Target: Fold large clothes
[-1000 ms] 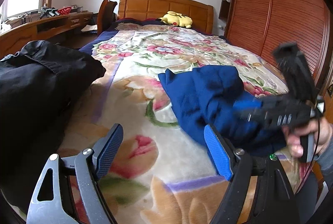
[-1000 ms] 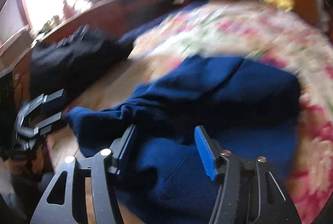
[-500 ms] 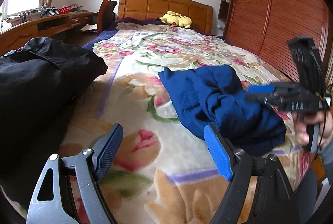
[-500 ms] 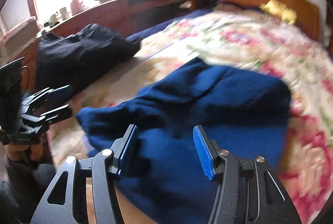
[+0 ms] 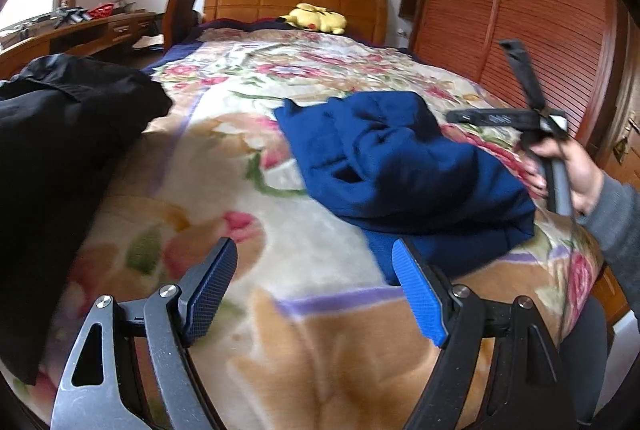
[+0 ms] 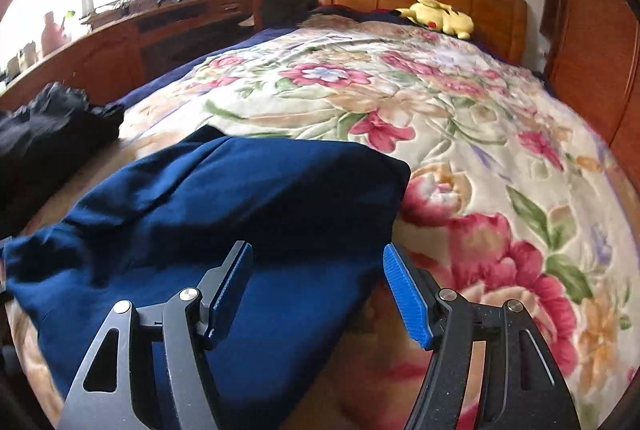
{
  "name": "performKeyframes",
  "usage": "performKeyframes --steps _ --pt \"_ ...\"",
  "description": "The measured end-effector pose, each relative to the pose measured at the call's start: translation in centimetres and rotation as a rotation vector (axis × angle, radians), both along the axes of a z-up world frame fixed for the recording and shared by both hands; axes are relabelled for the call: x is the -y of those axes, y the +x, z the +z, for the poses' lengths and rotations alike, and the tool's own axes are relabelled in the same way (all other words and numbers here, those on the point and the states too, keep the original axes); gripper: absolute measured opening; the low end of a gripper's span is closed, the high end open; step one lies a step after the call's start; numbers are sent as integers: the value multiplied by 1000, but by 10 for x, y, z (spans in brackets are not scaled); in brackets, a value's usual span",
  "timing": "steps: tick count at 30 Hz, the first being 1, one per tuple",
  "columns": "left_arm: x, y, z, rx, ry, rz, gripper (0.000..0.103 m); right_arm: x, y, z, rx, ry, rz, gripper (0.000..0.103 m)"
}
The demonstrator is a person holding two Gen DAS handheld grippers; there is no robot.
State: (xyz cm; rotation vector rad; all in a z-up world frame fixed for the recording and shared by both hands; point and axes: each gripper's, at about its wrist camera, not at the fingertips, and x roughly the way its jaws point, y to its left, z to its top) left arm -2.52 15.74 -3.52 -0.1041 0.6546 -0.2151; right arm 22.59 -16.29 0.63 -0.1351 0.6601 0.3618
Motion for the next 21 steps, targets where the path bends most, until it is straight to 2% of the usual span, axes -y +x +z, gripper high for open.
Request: performKeyframes --steps 4,8,12,21 --pt "10 3 -2 -6 -15 -21 81 11 16 -1 -12 16 -21 70" --pt "17 8 -5 -19 -14 -31 75 11 35 -14 -26 8 -28 70" --pt "20 14 -11 -46 -23 -40 63 5 49 -27 -27 -38 -20 70" --pt "29 20 -18 -72 -6 -34 62 14 71 -46 -50 55 -7 81"
